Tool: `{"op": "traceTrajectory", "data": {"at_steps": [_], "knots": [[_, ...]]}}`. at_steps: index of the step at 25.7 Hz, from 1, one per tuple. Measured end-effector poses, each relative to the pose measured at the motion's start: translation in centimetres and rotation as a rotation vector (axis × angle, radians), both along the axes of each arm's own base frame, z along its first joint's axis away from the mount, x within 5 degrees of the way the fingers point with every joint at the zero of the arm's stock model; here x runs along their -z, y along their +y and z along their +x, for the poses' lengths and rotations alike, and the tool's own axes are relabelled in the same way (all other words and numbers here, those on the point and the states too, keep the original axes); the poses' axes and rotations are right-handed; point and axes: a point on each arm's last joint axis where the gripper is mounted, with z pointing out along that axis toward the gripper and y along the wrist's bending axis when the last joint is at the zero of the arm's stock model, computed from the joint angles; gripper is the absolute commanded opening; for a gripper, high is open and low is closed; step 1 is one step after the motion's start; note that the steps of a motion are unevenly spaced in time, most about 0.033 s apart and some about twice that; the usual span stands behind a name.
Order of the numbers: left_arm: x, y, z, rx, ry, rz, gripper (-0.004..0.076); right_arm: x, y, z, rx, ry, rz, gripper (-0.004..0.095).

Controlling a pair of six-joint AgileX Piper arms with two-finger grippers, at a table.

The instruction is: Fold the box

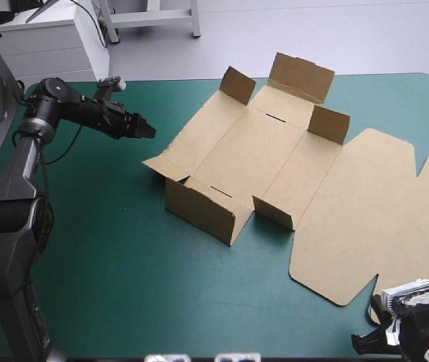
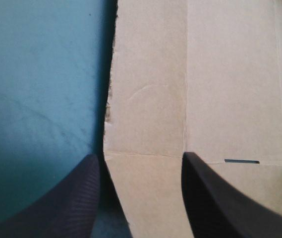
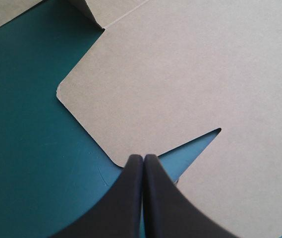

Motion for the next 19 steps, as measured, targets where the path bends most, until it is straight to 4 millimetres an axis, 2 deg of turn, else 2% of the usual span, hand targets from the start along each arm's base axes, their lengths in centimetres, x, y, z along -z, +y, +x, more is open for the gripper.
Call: {"op": "traceTrajectory", "data": {"at_steps": [7,14,16,19], "knots": [[4.0,-0.2,2.2,-0.007,0.062,-0.048,0.0503,0.0,0.0,0.0,0.0,0.0,0.0,-0.0019],[6.1,-0.4,2.7,0.006,0.094,-0.048,0.0505,0.0,0.0,0.0,0.0,0.0,0.0,-0.0019],[6.4,-1.1,2.8,0.025,0.093,-0.046,0.0504,0.0,0.0,0.0,0.0,0.0,0.0,-0.0019],[6.9,-3.4,2.6,0.075,0.099,-0.031,0.0504,0.0,0.0,0.0,0.0,0.0,0.0,-0.0019]]}}
